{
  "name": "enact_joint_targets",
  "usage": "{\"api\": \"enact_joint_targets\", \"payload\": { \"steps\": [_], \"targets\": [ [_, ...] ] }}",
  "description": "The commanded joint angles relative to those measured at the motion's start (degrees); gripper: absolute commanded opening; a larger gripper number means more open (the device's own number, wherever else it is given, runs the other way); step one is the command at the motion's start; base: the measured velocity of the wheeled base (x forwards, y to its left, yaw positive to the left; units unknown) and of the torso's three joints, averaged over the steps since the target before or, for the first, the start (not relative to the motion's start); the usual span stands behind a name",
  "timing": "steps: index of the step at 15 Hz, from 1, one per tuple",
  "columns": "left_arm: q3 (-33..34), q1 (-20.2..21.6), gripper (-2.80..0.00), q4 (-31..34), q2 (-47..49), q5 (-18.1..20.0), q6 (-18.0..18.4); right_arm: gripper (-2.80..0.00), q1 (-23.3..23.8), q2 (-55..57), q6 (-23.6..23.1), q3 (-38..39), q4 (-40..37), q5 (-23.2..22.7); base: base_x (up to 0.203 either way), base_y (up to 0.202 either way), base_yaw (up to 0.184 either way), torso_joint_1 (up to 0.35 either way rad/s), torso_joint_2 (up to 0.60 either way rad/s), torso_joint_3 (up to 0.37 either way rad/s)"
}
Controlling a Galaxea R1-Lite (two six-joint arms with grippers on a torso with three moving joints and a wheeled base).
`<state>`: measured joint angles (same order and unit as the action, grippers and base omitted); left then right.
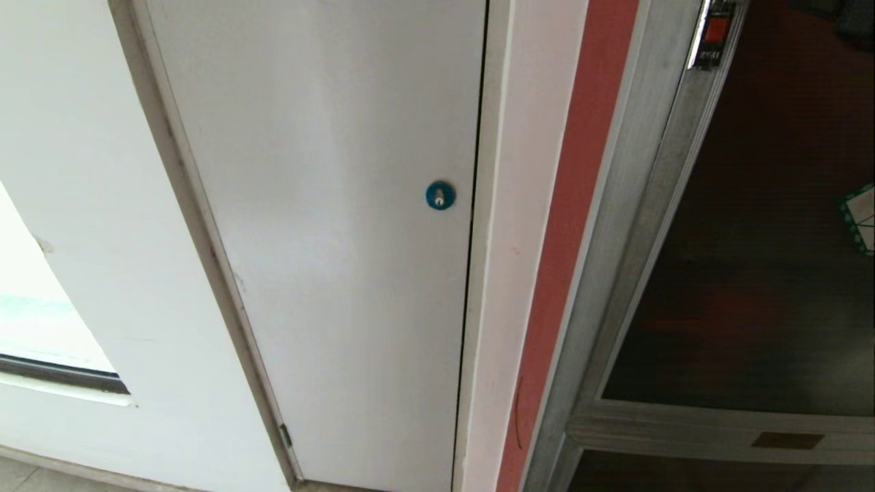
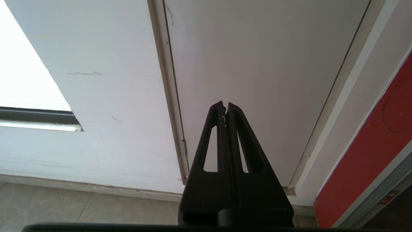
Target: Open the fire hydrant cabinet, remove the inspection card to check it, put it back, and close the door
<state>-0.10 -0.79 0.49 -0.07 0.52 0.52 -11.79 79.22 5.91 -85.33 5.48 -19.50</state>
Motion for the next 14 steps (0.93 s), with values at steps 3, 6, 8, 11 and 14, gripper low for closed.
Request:
{"api": "enact_joint_targets", "payload": {
  "steps": [3,6,8,11,14],
  "targets": [
    [0.01,0.0,-2.8,-0.01,0.06,0.0,0.01,-2.8,0.11,1.37,0.07,-0.01,0.15,-0.01,0.0,0.0,0.0,0.0,0.0,0.0],
    [0.01,0.0,-2.8,0.01,0.03,0.0,0.01,-2.8,0.71,1.28,0.33,0.61,0.15,-0.01,0.0,0.0,0.0,0.0,0.0,0.0],
    [0.01,0.0,-2.8,0.03,-0.01,0.0,0.01,-2.8,1.22,0.9,0.42,1.83,0.15,-0.01,0.0,0.0,0.0,0.0,0.0,0.0],
    [0.01,0.0,-2.8,-0.01,0.02,0.0,0.01,-2.8,1.5,0.58,0.42,2.72,0.23,-0.01,0.0,0.0,0.0,0.0,0.0,0.0],
    [0.01,0.0,-2.8,0.03,-0.01,0.0,0.01,-2.8,1.59,0.87,0.21,2.07,0.32,-0.01,0.0,0.0,0.0,0.0,0.0,0.0]
  ]
}}
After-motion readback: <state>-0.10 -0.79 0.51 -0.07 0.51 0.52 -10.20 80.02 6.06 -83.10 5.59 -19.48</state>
